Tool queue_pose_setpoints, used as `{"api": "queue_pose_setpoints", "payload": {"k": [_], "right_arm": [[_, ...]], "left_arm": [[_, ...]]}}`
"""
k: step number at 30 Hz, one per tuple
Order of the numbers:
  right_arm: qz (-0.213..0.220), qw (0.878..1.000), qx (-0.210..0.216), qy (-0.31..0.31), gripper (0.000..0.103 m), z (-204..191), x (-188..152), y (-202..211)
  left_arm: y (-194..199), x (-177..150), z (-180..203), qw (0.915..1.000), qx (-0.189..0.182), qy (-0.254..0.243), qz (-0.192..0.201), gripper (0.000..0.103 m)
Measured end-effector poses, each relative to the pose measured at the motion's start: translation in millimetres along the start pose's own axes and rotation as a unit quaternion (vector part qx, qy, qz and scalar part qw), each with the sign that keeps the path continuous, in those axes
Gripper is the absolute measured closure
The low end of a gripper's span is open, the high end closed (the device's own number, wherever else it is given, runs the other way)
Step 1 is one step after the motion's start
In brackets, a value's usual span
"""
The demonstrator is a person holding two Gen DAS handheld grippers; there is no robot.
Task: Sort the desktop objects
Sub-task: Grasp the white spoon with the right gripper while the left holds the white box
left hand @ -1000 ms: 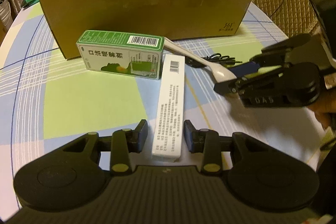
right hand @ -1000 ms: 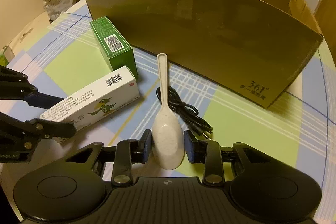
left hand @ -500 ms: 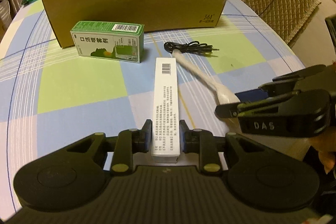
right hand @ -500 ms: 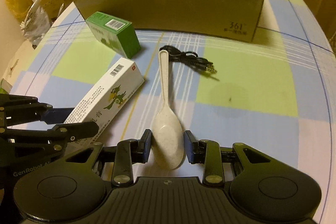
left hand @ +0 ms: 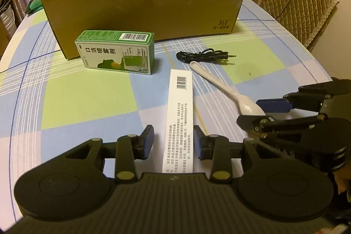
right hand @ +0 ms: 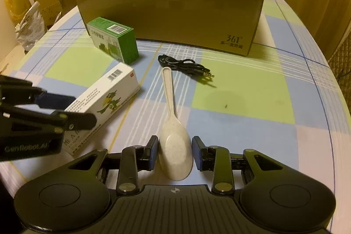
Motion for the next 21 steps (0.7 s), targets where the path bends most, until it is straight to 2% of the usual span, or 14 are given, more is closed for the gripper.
{"api": "queue_pose_setpoints", "payload": {"k": [10,14,21], "right_arm": [[0.005,1.000,-0.010,0.020,0.071,-6.6,-2.9,0.5],[0.010,1.000,-0.012,0.023,0.071,-7.1,-2.8,0.1],[0.018,0.999,-0.019,0.034,0.071,-10.1,-3.1,-1.0]], "left_arm": [[-5.7,-1.3,5.4,0.9999,-0.007,-0.011,0.000,0.071],[-6.9,-0.2,2.4,1.0000,-0.009,-0.002,-0.003,0.080],[-6.6,0.0,1.1,0.9999,-0.011,0.002,-0.003,0.081]]}}
Point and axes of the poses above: each gripper's, at about its wrist camera, not at the fingertips, and y roughly against the way its jaws point, z to its right, x to its top, the point moved 2 cm from there along -y, roughly the way its jaws point, and after that the axes turned 11 degrees about -z, right-handed, at the moved point
